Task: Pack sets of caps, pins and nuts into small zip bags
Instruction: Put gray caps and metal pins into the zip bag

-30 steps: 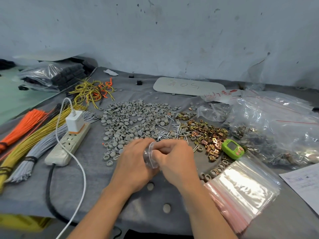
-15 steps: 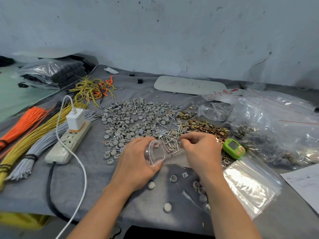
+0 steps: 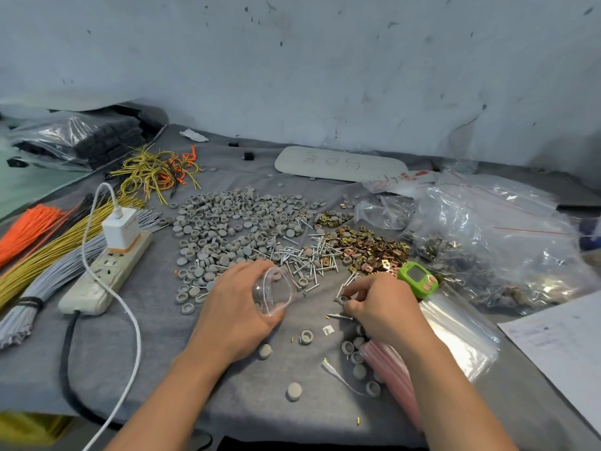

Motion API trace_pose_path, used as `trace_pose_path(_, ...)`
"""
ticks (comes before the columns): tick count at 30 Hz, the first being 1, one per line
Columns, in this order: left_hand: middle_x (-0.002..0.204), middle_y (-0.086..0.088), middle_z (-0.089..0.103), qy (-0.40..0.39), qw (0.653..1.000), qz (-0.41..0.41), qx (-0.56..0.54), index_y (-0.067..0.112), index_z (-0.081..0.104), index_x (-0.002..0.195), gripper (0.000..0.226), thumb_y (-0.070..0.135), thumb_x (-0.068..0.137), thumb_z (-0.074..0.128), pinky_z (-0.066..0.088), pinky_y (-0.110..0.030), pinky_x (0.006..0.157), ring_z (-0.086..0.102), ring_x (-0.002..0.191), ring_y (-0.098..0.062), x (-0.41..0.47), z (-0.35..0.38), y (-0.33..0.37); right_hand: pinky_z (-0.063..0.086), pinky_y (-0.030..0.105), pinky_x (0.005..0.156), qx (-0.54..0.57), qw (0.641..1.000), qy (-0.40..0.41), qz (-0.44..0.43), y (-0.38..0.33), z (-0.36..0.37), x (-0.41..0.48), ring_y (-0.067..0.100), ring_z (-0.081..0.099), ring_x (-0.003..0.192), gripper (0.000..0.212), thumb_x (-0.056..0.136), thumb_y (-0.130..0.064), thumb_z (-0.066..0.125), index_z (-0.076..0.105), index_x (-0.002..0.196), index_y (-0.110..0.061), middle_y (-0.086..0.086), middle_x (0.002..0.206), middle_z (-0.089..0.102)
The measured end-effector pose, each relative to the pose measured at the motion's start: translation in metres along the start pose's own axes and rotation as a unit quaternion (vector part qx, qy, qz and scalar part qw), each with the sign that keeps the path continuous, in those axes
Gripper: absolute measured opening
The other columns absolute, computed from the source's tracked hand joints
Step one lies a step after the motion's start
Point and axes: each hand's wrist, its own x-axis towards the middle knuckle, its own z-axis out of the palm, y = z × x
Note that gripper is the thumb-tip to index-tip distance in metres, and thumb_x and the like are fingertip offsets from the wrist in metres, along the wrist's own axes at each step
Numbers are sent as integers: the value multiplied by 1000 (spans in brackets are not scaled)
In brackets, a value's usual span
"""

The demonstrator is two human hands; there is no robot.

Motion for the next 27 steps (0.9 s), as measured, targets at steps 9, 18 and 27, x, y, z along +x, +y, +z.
trace_pose_path(9, 115, 23, 56, -13, 1000, -6, -4, 34, 62, 123, 57, 39, 71, 84, 44, -23, 97, 53, 110, -3, 0, -1, 1, 57, 37, 86, -88, 995, 47, 27, -23, 6, 0, 22, 70, 86, 3, 89, -30, 73, 75, 88, -28, -4, 87, 75)
trace_pose_path(18, 110, 23, 62, -10, 1000, 16, -22, 38, 61, 115, 46, 46, 73, 78, 47, -25, 89, 55, 108, -3, 0, -1, 3, 39, 15, 46, 225, 963, 31, -144, -61, 36, -22, 2, 48, 46, 19, 78, -13, 82, 81, 78, -32, -9, 57, 64)
trace_pose_path(27, 98, 20, 64, -3, 1000, 19, -20, 35, 63, 102, 29, 34, 74, 69, 49, -29, 81, 55, 98, -4, 1, 0, 1, 36, 18, 44, 208, 967, -1, -145, -81, 49, -17, 8, 42, 43, 15, 78, -16, 76, 81, 77, -30, -7, 47, 55)
